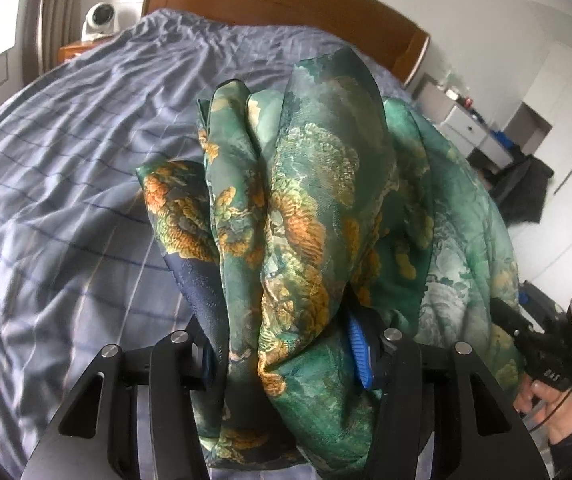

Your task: Fold large clothes

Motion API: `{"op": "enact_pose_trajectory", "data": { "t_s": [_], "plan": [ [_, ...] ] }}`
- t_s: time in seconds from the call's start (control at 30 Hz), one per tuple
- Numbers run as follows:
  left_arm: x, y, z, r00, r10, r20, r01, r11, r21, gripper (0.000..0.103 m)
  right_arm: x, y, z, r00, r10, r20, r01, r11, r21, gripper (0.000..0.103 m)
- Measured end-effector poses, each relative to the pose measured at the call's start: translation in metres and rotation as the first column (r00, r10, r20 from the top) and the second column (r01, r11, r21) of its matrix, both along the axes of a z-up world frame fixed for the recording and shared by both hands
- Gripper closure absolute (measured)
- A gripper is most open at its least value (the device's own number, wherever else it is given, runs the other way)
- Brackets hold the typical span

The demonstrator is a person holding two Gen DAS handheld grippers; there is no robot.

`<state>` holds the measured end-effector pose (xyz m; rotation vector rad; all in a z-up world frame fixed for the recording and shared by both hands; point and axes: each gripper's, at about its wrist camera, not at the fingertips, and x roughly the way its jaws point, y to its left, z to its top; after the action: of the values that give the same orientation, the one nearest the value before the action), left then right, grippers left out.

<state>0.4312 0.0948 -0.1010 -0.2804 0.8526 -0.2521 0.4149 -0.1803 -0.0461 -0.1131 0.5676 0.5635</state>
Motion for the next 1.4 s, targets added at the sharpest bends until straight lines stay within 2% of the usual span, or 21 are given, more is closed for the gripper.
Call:
{"op": "enact_pose_trajectory", "data": {
  "t_s": [0.03,0.07,0.13,0.17,0.2,0.23,0.27,0.3,0.33,0.4,0.43,0.5,0.63,0.7,0.8,0.9,1.1,1.2,1.3,1.4],
  "plan": [
    [0.010,-0.002,-0.013,1.000,0.004,-0.017,-0.004,1.000,0.010,0.045,0.014,-0.003,-0.008,1.000,-0.001,-0.015,0.001,1.000,0.005,0.043],
    [0.019,-0.003,-0.029,0.999,0.012,-0.044,-0.011,1.000,0.029,0.037,0.025,-0.004,-0.019,0.999,-0.007,-0.036,0.007,1.000,0.013,0.043],
    [0.035,-0.001,-0.070,0.989,0.053,-0.137,-0.044,0.997,0.071,0.024,0.055,-0.011,-0.055,0.990,-0.032,-0.138,0.037,0.999,0.034,0.042],
    [0.031,0.010,-0.085,0.989,0.090,-0.117,-0.088,0.996,0.018,0.011,0.070,-0.013,-0.081,0.972,-0.055,-0.227,0.063,0.998,0.029,0.039],
    [0.025,0.018,-0.086,0.989,0.113,-0.096,-0.116,0.993,-0.026,0.006,0.077,-0.016,-0.099,0.956,-0.088,-0.279,0.098,0.995,0.025,0.036],
    [0.017,0.026,-0.085,0.988,0.125,-0.090,-0.131,0.989,-0.068,0.005,0.079,-0.026,-0.110,0.949,-0.107,-0.295,0.137,0.987,0.083,0.032],
    [0.008,0.029,-0.081,0.989,0.118,-0.085,-0.126,0.988,-0.087,0.005,0.076,-0.039,-0.113,0.948,-0.104,-0.301,0.162,0.971,0.177,0.026],
    [-0.001,0.030,-0.075,0.991,0.110,-0.070,-0.116,0.991,-0.074,0.005,0.073,-0.044,-0.111,0.945,-0.112,-0.306,0.181,0.962,0.207,0.023],
    [-0.014,0.030,-0.065,0.993,0.111,-0.031,-0.112,0.993,-0.030,0.005,0.064,-0.048,-0.107,0.948,-0.133,-0.291,0.198,0.958,0.208,0.022],
    [-0.046,0.022,-0.044,0.989,0.127,0.071,-0.134,0.986,0.101,0.002,0.046,-0.049,-0.093,0.964,-0.177,-0.201,0.207,0.968,0.139,0.022],
    [-0.069,0.016,-0.033,0.982,0.133,0.135,-0.156,0.971,0.179,0.002,0.031,-0.047,-0.084,0.969,-0.210,-0.133,0.222,0.972,0.084,0.022],
    [-0.106,0.004,-0.019,0.966,0.136,0.218,-0.195,0.942,0.274,0.001,0.000,-0.042,-0.070,0.963,-0.267,-0.035,0.266,0.964,-0.011,0.022],
    [-0.163,-0.019,-0.007,0.922,0.165,0.350,-0.303,0.871,0.387,0.001,-0.053,-0.043,-0.052,0.936,-0.345,0.069,0.350,0.933,-0.082,0.022],
    [-0.187,-0.031,-0.002,0.911,0.175,0.373,-0.324,0.864,0.385,0.000,-0.087,-0.044,-0.041,0.902,-0.413,0.125,0.423,0.904,-0.066,0.022],
    [-0.210,-0.048,0.003,0.914,0.186,0.362,-0.327,0.866,0.379,0.000,-0.134,-0.047,-0.035,0.851,-0.494,0.180,0.512,0.856,-0.069,0.020],
    [-0.223,-0.062,0.012,0.901,0.195,0.388,-0.341,0.870,0.356,0.000,-0.166,-0.051,-0.025,0.853,-0.493,0.172,0.509,0.858,-0.065,0.020],
    [-0.244,-0.078,0.021,0.917,0.210,0.340,-0.322,0.892,0.319,0.001,-0.208,-0.056,-0.006,0.822,-0.554,0.131,0.568,0.815,-0.120,0.019],
    [-0.263,-0.089,0.025,0.909,0.199,0.366,-0.324,0.890,0.322,0.001,-0.224,-0.061,-0.005,0.829,-0.551,0.095,0.559,0.822,-0.108,0.019],
    [-0.278,-0.099,0.030,0.909,0.196,0.367,-0.322,0.890,0.322,0.000,-0.240,-0.061,-0.007,0.819,-0.564,0.103,0.573,0.806,-0.146,0.019],
    [-0.286,-0.103,0.032,0.912,0.198,0.358,-0.319,0.892,0.320,0.000,-0.255,-0.063,-0.006,0.821,-0.562,0.102,0.571,0.808,-0.143,0.019]
  ]
}}
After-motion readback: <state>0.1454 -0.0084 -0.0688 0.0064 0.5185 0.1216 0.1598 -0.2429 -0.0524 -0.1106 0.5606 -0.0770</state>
